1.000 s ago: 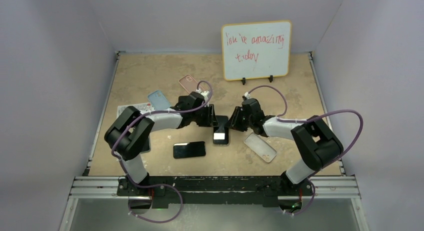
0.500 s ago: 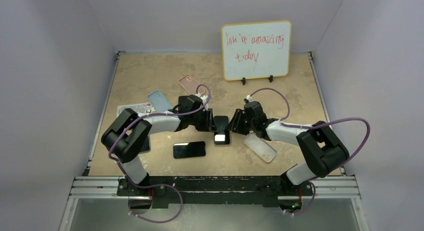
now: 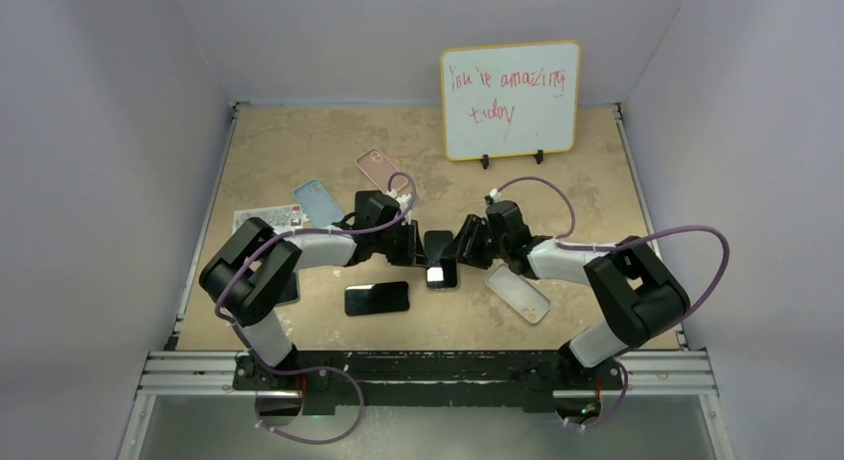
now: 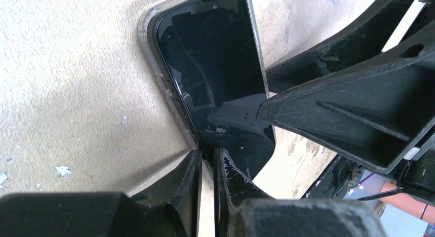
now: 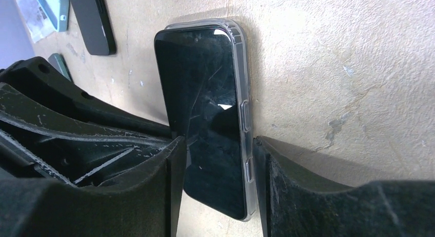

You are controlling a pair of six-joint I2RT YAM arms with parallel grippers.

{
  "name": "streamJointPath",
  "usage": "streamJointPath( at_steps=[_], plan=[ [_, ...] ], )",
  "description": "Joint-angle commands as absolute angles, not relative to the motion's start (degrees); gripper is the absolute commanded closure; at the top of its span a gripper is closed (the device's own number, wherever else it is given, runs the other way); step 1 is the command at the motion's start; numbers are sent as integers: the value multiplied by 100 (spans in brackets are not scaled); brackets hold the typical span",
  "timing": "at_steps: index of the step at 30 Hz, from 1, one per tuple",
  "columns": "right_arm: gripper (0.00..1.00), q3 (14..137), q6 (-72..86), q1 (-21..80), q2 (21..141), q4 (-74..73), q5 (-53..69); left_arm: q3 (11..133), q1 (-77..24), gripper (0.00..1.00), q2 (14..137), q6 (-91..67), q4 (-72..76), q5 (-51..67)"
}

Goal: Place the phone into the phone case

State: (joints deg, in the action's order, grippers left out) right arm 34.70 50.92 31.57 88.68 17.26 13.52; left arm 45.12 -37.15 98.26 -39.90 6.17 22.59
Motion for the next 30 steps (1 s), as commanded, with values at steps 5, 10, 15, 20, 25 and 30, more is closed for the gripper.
streamJointPath(
  at_steps=[5, 10, 15, 20, 25, 30],
  plan=[
    [47, 3196, 6000, 3209, 8739, 3373, 2839, 4226, -3745, 89, 9782, -4193, 1072, 2706],
    [47, 3309, 6004, 3204, 8639, 3607, 3137, 4229, -3745, 88, 9652, -4238, 1089, 2659],
    [48, 3211, 6135, 3199, 8600, 4023, 3292, 4249, -3744, 88, 9593, -4128, 979, 2612],
    [48, 3127, 6194, 3203, 8718, 4258, 3276, 4222, -3752, 88, 9507, -4084, 945, 2512],
    [48, 2902, 6570, 3199, 8997, 5033, 3613, 4178, -3748, 87, 9433, -4002, 902, 2400],
    [47, 2950, 6353, 3208, 9062, 4581, 3619, 4157, -3750, 88, 9456, -3957, 879, 2364]
  ],
)
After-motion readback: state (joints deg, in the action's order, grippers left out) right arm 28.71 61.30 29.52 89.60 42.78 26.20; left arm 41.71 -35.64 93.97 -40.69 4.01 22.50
